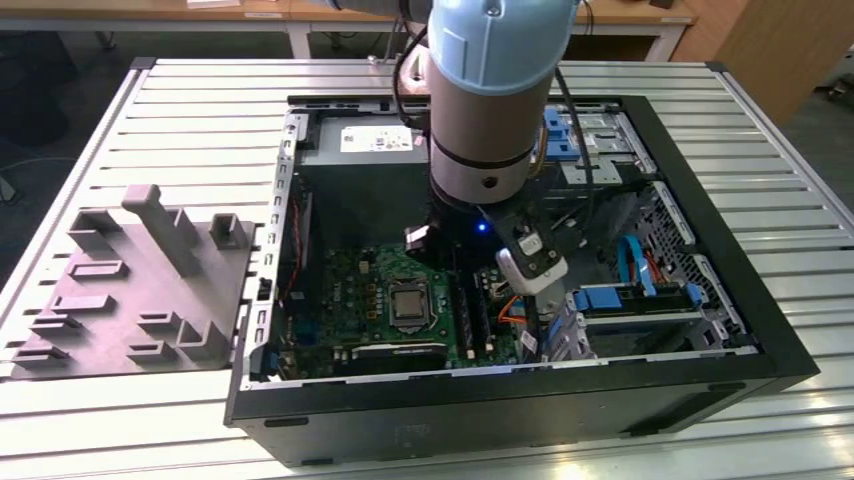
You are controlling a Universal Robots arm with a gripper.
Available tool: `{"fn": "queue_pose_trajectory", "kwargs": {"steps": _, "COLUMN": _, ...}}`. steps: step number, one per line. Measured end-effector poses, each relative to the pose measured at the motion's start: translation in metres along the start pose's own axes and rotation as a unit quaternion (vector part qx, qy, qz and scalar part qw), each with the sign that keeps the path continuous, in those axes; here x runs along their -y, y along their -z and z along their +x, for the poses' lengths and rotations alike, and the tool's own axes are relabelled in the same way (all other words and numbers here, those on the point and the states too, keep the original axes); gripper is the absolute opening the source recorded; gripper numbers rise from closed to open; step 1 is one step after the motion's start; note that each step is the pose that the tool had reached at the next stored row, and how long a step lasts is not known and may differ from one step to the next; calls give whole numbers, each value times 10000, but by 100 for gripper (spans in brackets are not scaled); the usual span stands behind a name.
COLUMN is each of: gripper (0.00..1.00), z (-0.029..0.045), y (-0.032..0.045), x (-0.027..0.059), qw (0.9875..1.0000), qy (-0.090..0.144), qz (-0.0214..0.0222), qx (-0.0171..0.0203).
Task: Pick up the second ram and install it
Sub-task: 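Press down the second ram until it locks into place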
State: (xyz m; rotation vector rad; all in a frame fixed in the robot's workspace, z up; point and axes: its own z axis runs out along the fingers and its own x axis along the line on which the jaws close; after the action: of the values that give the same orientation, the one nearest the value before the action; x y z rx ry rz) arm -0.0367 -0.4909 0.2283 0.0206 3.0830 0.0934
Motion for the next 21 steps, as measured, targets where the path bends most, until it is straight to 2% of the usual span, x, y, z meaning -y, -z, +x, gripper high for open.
{"fn": "queue_pose_trajectory", "kwargs": {"steps": 5, "gripper": 10, "z": -1, "y": 7, "x": 116, "qw": 10000, "qy": 2, "qz": 51, "qx": 0}}
{"fn": "queue_pose_trajectory", "kwargs": {"steps": 11, "gripper": 10, "z": -4, "y": 15, "x": 249, "qw": 10000, "qy": 4, "qz": 70, "qx": 1}}
{"fn": "queue_pose_trajectory", "kwargs": {"steps": 21, "gripper": 10, "z": -3, "y": -8, "x": 308, "qw": 10000, "qy": 4, "qz": 73, "qx": 1}}
